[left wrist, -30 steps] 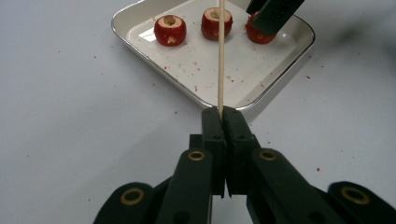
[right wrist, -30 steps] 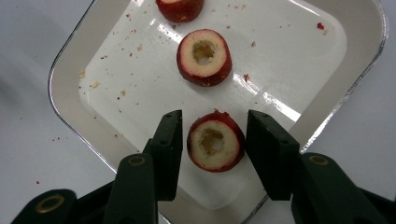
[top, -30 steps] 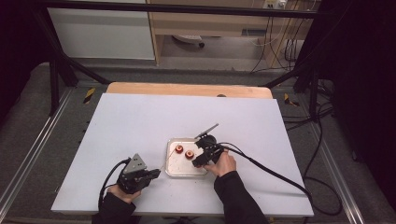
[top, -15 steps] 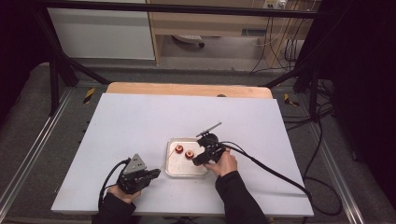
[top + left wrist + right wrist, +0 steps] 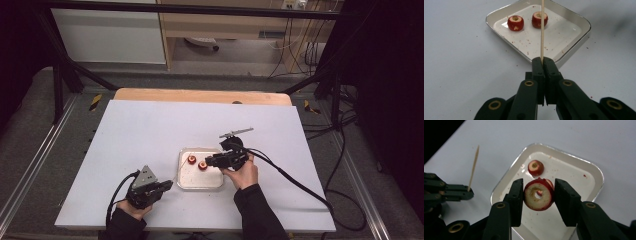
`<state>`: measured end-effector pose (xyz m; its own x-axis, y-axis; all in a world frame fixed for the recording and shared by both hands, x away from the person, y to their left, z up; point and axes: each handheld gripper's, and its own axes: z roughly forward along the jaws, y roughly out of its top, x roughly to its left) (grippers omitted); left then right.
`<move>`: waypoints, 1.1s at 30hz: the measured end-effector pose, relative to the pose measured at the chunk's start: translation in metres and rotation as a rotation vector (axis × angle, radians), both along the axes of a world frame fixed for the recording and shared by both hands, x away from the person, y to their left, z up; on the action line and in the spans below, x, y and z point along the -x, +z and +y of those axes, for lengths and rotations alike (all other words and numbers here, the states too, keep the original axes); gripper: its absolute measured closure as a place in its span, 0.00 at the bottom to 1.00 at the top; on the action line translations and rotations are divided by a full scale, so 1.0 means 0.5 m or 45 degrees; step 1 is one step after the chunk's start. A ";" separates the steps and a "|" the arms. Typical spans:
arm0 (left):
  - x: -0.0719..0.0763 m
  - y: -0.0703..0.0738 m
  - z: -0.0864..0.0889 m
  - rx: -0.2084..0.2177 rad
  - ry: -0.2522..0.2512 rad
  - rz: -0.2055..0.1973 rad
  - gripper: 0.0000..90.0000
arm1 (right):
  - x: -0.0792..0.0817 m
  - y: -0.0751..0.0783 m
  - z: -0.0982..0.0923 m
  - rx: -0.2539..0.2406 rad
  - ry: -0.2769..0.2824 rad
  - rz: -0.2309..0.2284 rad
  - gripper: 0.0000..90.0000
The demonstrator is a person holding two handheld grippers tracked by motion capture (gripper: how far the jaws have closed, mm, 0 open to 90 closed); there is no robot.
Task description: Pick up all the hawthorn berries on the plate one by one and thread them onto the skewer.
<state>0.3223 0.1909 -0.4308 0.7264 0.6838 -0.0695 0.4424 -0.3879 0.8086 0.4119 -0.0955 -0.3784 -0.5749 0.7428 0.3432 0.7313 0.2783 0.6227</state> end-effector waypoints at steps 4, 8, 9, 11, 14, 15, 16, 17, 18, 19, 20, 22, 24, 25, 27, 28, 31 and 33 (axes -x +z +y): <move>0.001 0.000 -0.002 0.018 0.018 0.004 0.98 | 0.003 0.006 -0.009 -0.118 -0.036 -0.058 0.67; 0.004 0.001 -0.003 0.044 0.047 0.013 0.98 | 0.005 0.010 -0.015 -0.221 -0.074 -0.105 0.67; 0.004 0.001 -0.004 0.050 0.052 0.015 0.98 | 0.005 0.010 -0.017 -0.246 -0.083 -0.117 0.67; 0.005 0.000 -0.005 0.062 0.062 0.018 0.98 | 0.005 0.011 -0.018 -0.298 -0.099 -0.130 0.67; 0.006 0.000 -0.009 0.071 0.070 0.019 0.98 | 0.005 0.008 -0.021 -0.365 -0.113 -0.158 0.68; 0.007 0.000 -0.010 0.077 0.074 0.020 0.98 | 0.005 0.007 -0.021 -0.387 -0.122 -0.163 0.68; 0.007 0.001 -0.012 0.081 0.075 0.021 0.98 | 0.005 0.006 -0.022 -0.402 -0.128 -0.174 0.67; 0.007 0.000 -0.013 0.083 0.078 0.023 0.98 | 0.005 0.007 -0.021 -0.421 -0.134 -0.174 0.67; 0.007 0.000 -0.014 0.087 0.082 0.026 0.98 | 0.005 0.006 -0.021 -0.440 -0.141 -0.191 0.67; 0.007 0.000 -0.016 0.093 0.088 0.031 0.98 | 0.005 0.006 -0.021 -0.459 -0.148 -0.201 0.68; 0.007 -0.001 -0.018 0.098 0.091 0.035 0.98 | 0.005 0.006 -0.021 -0.486 -0.153 -0.206 0.68; 0.007 -0.002 -0.023 0.109 0.096 0.042 0.98 | 0.005 0.007 -0.020 -0.526 -0.167 -0.217 0.68; 0.008 -0.002 -0.028 0.118 0.096 0.048 0.98 | 0.006 0.007 -0.019 -0.564 -0.176 -0.230 0.68; 0.009 -0.002 -0.031 0.123 0.098 0.047 0.98 | 0.006 0.006 -0.019 -0.586 -0.181 -0.237 0.68; 0.010 -0.002 -0.036 0.136 0.101 0.051 0.98 | 0.007 0.005 -0.018 -0.616 -0.195 -0.249 0.68; 0.010 -0.001 -0.038 0.135 0.101 0.049 0.98 | 0.007 0.003 -0.019 -0.628 -0.203 -0.261 0.68; 0.011 0.000 -0.045 0.147 0.111 0.055 0.98 | 0.007 -0.002 -0.022 -0.677 -0.231 -0.283 0.68; 0.009 0.000 -0.050 0.162 0.118 0.071 0.98 | 0.007 -0.004 -0.024 -0.693 -0.248 -0.295 0.68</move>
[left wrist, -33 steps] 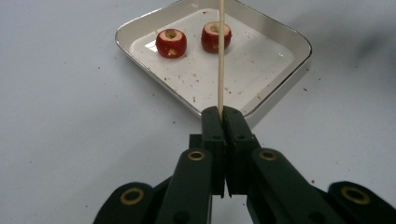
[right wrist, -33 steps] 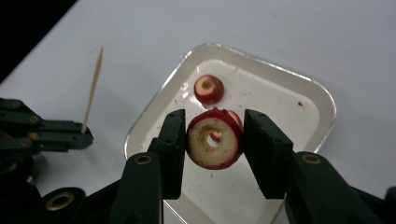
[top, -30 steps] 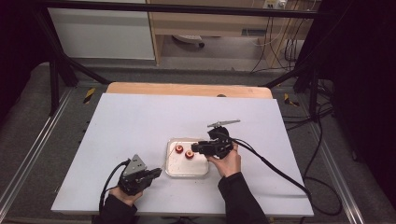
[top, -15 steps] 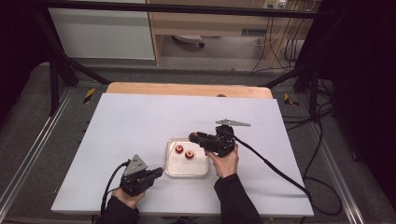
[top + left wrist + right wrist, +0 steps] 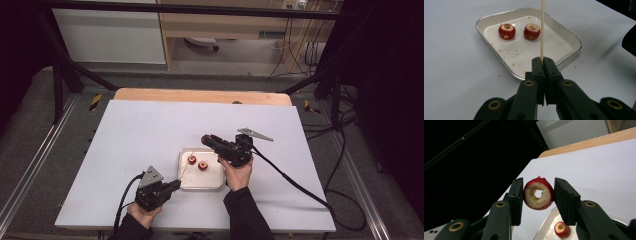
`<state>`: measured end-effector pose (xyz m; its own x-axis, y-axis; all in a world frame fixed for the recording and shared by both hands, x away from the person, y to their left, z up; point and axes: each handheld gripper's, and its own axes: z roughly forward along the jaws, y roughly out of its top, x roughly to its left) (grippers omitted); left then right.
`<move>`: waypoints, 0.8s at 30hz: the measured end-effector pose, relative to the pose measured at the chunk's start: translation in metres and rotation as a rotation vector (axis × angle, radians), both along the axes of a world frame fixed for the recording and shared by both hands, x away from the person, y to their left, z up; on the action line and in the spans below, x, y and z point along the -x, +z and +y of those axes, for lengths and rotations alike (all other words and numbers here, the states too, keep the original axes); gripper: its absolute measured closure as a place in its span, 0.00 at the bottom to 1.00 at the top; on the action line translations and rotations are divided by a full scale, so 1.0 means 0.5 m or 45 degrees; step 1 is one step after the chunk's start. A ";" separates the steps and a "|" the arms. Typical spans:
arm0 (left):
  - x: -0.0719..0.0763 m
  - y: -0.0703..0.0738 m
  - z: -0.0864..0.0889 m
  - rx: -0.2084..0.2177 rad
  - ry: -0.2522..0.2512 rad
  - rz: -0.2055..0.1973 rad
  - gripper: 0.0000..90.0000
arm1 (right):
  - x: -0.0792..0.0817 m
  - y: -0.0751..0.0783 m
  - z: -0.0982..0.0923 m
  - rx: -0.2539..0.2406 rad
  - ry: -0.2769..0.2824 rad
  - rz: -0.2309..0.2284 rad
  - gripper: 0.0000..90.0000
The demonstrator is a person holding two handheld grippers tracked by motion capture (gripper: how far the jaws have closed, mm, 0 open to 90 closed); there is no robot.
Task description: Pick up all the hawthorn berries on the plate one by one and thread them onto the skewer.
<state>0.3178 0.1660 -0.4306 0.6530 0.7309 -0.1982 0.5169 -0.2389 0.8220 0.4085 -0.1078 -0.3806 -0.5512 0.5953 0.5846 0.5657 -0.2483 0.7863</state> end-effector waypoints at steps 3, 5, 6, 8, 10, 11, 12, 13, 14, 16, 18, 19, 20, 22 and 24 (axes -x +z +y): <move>-0.003 0.002 -0.011 -0.001 0.000 0.010 0.98 | -0.001 -0.003 -0.001 -0.010 -0.017 -0.014 0.68; -0.005 0.004 -0.019 -0.010 -0.010 0.013 0.98 | 0.000 -0.003 0.000 -0.022 -0.020 -0.026 0.68; -0.006 0.005 -0.023 -0.015 -0.011 0.013 0.98 | 0.001 -0.003 0.000 -0.026 -0.024 -0.032 0.68; -0.008 0.008 -0.029 -0.005 -0.008 0.018 0.98 | 0.000 -0.003 0.000 -0.028 -0.026 -0.048 0.68; -0.011 0.011 -0.034 0.001 -0.008 0.021 0.98 | 0.001 -0.002 0.000 -0.023 -0.035 -0.073 0.68; -0.012 0.013 -0.036 0.001 -0.008 0.018 0.98 | 0.001 -0.002 0.000 -0.023 -0.040 -0.080 0.68; -0.013 0.014 -0.038 0.010 -0.006 0.022 0.98 | 0.002 -0.002 0.000 -0.021 -0.045 -0.091 0.68; -0.014 0.015 -0.040 0.011 -0.005 0.028 0.98 | 0.002 -0.002 0.000 -0.023 -0.045 -0.098 0.68; -0.014 0.016 -0.043 0.012 -0.007 0.030 0.98 | 0.002 -0.003 0.000 -0.019 -0.046 -0.105 0.68; -0.015 0.017 -0.047 0.012 -0.012 0.029 0.98 | 0.001 -0.003 0.001 -0.024 -0.054 -0.106 0.68; -0.016 0.019 -0.049 0.017 -0.013 0.027 0.98 | 0.002 -0.002 0.001 -0.029 -0.060 -0.115 0.68; -0.017 0.020 -0.050 0.021 -0.013 0.026 0.98 | 0.002 -0.002 0.001 -0.033 -0.059 -0.117 0.68; -0.017 0.021 -0.050 0.023 -0.012 0.027 0.98 | 0.002 -0.002 0.001 -0.036 -0.064 -0.114 0.68; -0.019 0.022 -0.050 0.021 -0.012 0.025 0.98 | 0.003 -0.001 0.001 -0.045 -0.057 -0.113 0.68; -0.020 0.022 -0.051 0.017 -0.012 0.025 0.98 | 0.003 -0.001 0.001 -0.043 -0.055 -0.125 0.68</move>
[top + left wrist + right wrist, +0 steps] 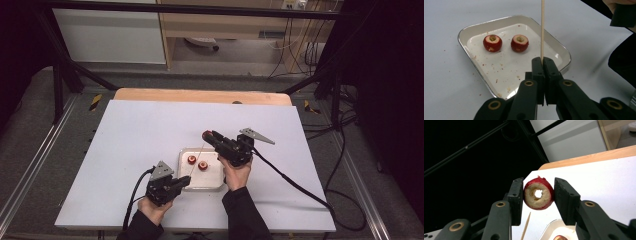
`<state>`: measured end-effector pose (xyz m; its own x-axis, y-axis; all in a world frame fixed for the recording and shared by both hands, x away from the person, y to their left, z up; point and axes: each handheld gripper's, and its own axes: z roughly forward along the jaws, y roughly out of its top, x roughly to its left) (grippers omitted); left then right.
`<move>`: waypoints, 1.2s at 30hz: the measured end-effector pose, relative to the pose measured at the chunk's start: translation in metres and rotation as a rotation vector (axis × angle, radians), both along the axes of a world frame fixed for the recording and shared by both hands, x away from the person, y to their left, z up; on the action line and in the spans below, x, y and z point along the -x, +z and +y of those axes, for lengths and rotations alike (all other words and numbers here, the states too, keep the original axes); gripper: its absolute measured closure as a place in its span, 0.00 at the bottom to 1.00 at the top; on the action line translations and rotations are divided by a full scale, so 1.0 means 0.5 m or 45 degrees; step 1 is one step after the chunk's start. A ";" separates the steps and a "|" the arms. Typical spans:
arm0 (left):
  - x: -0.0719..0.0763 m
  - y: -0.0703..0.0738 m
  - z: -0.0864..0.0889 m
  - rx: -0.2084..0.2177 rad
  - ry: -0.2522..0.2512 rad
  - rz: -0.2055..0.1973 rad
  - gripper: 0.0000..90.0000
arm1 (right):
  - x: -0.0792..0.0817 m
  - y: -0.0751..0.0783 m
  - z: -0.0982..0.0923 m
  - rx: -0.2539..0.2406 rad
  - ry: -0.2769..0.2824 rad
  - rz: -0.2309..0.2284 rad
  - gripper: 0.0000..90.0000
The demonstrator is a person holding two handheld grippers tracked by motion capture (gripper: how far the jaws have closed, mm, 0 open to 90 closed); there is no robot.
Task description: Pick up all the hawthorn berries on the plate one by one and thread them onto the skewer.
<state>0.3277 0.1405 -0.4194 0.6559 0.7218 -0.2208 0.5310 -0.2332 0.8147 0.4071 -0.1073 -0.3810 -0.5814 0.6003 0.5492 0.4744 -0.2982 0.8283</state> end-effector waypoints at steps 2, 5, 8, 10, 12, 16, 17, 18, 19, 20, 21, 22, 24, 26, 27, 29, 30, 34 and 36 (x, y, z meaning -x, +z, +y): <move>-0.001 0.001 0.000 0.000 0.002 0.000 0.98 | 0.001 -0.001 0.000 0.007 0.003 -0.010 0.68; -0.002 0.002 0.000 0.005 0.005 0.003 0.98 | 0.002 -0.002 0.001 0.013 0.009 -0.019 0.68; -0.002 0.001 -0.001 0.000 0.005 0.004 0.98 | 0.003 -0.002 0.001 0.014 0.013 -0.027 0.68; -0.003 0.001 -0.002 0.006 0.006 0.003 0.98 | 0.003 -0.003 0.001 0.019 0.013 -0.034 0.68; -0.003 0.001 -0.003 0.010 0.008 0.002 0.98 | 0.004 -0.003 0.001 0.021 0.014 -0.034 0.68; -0.003 0.001 -0.004 0.011 0.010 0.001 0.98 | 0.005 -0.002 0.002 0.019 0.017 -0.031 0.68; -0.004 0.001 -0.004 0.015 0.011 0.002 0.98 | 0.005 -0.003 0.002 0.020 0.017 -0.033 0.68; -0.004 0.001 -0.004 0.018 0.015 -0.001 0.98 | 0.006 -0.003 0.003 0.021 0.017 -0.035 0.68; -0.004 0.002 -0.004 0.024 0.018 0.001 0.98 | 0.006 -0.004 0.003 0.020 0.018 -0.037 0.68; -0.005 0.002 -0.005 0.031 0.020 0.004 0.98 | 0.007 -0.004 0.004 0.014 0.021 -0.032 0.68; -0.005 0.003 -0.006 0.034 0.022 0.005 0.98 | 0.007 -0.006 0.004 0.021 0.021 -0.033 0.68; -0.005 0.003 -0.007 0.035 0.023 0.006 0.98 | 0.008 -0.006 0.005 0.021 0.021 -0.031 0.68; -0.006 0.004 -0.009 0.031 0.030 0.002 0.98 | 0.008 -0.009 0.007 0.022 0.023 -0.027 0.68; -0.007 0.004 -0.013 0.038 0.037 0.017 0.98 | 0.008 -0.011 0.009 0.029 0.021 -0.035 0.68; -0.008 0.004 -0.014 0.044 0.041 0.019 0.98 | 0.009 -0.012 0.009 0.028 0.021 -0.034 0.68; -0.009 0.004 -0.014 0.040 0.044 0.019 0.98 | 0.010 -0.012 0.010 0.022 0.022 -0.031 0.68; -0.009 0.004 -0.014 0.043 0.049 0.021 0.98 | 0.011 -0.012 0.010 0.022 0.022 -0.030 0.68; -0.010 0.005 -0.014 0.053 0.059 0.026 0.98 | 0.014 -0.012 0.010 0.033 0.022 -0.041 0.68; -0.011 0.004 -0.014 0.045 0.060 0.022 0.98 | 0.016 -0.011 0.011 0.030 0.029 -0.037 0.68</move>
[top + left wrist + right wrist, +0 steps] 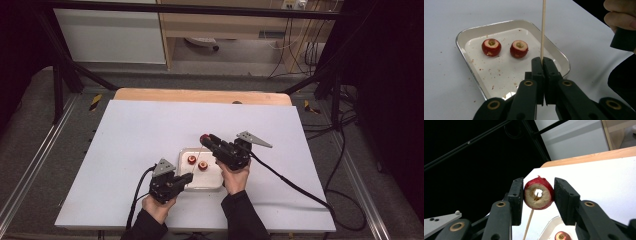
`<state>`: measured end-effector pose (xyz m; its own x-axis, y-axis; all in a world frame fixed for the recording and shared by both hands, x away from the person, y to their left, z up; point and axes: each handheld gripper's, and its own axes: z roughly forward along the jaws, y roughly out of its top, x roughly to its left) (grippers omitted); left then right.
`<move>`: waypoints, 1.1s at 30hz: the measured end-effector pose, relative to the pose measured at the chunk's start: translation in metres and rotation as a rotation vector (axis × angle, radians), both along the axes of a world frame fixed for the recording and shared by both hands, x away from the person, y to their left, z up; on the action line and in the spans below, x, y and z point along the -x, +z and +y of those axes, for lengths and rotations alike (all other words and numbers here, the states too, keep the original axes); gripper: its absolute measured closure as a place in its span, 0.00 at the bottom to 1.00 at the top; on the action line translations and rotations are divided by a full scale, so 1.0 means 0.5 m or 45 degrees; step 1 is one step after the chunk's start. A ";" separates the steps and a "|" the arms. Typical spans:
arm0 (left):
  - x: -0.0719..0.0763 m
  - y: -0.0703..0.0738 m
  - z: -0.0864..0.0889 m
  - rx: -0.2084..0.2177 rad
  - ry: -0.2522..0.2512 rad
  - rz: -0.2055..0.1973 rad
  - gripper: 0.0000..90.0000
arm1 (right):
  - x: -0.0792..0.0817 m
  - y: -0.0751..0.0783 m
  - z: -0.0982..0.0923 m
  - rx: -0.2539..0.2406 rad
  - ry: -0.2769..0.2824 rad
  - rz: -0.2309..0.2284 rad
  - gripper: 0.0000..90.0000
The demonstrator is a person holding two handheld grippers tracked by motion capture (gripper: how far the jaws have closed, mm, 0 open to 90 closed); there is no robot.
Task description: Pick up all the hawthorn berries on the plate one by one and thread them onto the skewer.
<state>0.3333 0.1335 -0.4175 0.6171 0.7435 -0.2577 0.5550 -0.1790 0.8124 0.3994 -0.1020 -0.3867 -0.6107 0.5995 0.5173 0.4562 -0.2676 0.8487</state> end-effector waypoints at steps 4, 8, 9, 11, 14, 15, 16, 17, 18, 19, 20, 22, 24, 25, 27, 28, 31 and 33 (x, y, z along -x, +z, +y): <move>0.001 -0.001 -0.003 -0.020 -0.023 -0.024 0.98 | 0.000 -0.001 0.000 0.007 0.020 0.012 0.68; 0.000 0.005 -0.004 -0.036 -0.023 -0.032 0.98 | 0.000 -0.008 0.003 0.038 0.045 0.030 0.68; -0.001 0.006 -0.003 -0.021 -0.019 -0.032 0.98 | 0.000 -0.008 0.003 0.038 0.058 0.032 0.68; -0.005 0.011 -0.002 -0.025 -0.016 -0.034 0.98 | 0.000 -0.011 0.006 0.033 0.088 0.052 0.69; -0.008 0.013 -0.006 -0.030 -0.024 -0.033 0.98 | 0.004 -0.013 0.007 0.049 0.101 0.053 0.69; -0.009 0.013 -0.007 -0.040 -0.022 -0.038 0.98 | 0.006 -0.014 0.008 0.053 0.107 0.056 0.69; -0.010 0.012 -0.009 -0.030 -0.025 -0.032 0.98 | 0.006 -0.016 0.009 0.060 0.110 0.051 0.69; -0.013 0.012 -0.009 -0.024 -0.018 -0.041 0.98 | 0.008 -0.018 0.010 0.068 0.117 0.060 0.69; -0.015 0.014 -0.010 -0.014 -0.014 -0.046 0.98 | 0.009 -0.020 0.011 0.081 0.129 0.068 0.69; -0.019 0.017 -0.010 -0.014 -0.008 -0.050 0.98 | 0.010 -0.025 0.014 0.089 0.142 0.077 0.69; -0.022 0.020 -0.012 -0.019 -0.001 -0.049 0.98 | 0.012 -0.030 0.016 0.100 0.152 0.081 0.68; -0.028 0.023 -0.013 -0.030 -0.007 -0.049 0.98 | 0.017 -0.037 0.021 0.113 0.158 0.085 0.68; -0.032 0.023 -0.015 -0.037 -0.007 -0.055 0.98 | 0.020 -0.040 0.023 0.122 0.166 0.086 0.69; -0.033 0.023 -0.017 -0.036 -0.010 -0.050 0.98 | 0.022 -0.042 0.025 0.128 0.167 0.085 0.69; -0.036 0.023 -0.019 -0.039 -0.008 -0.045 0.98 | 0.025 -0.047 0.027 0.140 0.173 0.089 0.68; -0.037 0.021 -0.019 -0.044 -0.014 -0.047 0.98 | 0.027 -0.048 0.028 0.147 0.169 0.088 0.69; -0.038 0.017 -0.019 -0.052 -0.022 -0.044 0.98 | 0.031 -0.051 0.030 0.165 0.163 0.095 0.68; -0.039 0.014 -0.018 -0.058 -0.029 -0.050 0.98 | 0.033 -0.054 0.032 0.174 0.164 0.098 0.68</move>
<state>0.3528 0.1246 -0.4107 0.6428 0.7396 -0.1995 0.5184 -0.2283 0.8241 0.3830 -0.0861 -0.4137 -0.6489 0.5869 0.4843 0.5439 -0.0873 0.8346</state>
